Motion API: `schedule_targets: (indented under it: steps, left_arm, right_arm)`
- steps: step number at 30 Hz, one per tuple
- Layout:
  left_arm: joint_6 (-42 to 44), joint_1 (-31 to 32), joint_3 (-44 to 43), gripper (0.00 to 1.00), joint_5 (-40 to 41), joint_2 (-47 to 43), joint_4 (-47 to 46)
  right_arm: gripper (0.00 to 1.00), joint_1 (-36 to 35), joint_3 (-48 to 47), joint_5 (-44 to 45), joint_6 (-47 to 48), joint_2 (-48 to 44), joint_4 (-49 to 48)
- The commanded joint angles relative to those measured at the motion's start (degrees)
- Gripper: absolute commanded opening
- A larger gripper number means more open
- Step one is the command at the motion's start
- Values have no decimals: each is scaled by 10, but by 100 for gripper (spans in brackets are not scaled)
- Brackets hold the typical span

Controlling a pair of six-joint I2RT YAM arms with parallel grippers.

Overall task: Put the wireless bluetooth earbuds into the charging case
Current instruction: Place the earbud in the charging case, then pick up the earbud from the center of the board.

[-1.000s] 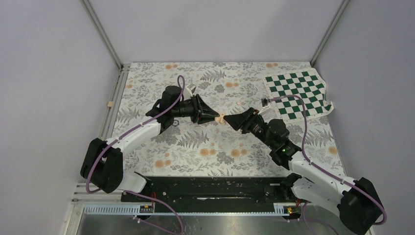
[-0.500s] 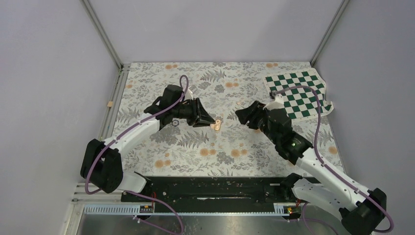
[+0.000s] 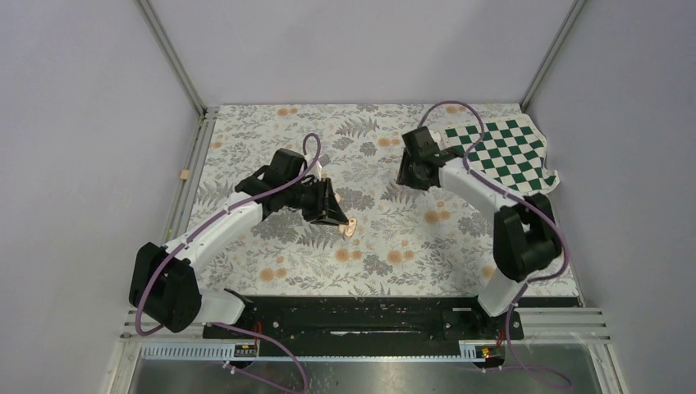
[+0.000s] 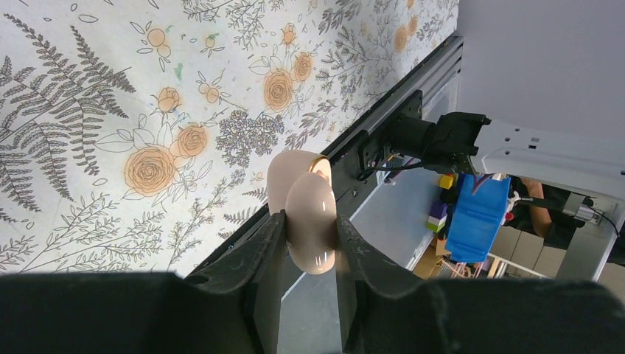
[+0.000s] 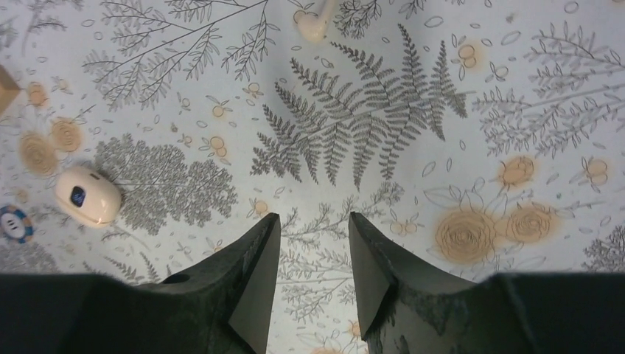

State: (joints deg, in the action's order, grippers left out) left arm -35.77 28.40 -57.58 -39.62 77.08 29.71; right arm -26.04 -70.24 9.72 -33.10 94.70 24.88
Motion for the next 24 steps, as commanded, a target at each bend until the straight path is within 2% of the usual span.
schedule_targets:
  steps: [1, 13, 24]
  left_arm:
    - [14, -1, 1, 19, 14, -21, -15]
    - [-10, -1, 19, 18, -1, -23, -56]
    - [-14, -1, 20, 19, -11, -5, -73]
  right_arm:
    - [48, -1, -88, 8, 48, 68, 55]
    - [50, 2, -239, 37, 67, 235, 101]
    - [51, 25, -330, 19, 85, 320, 131]
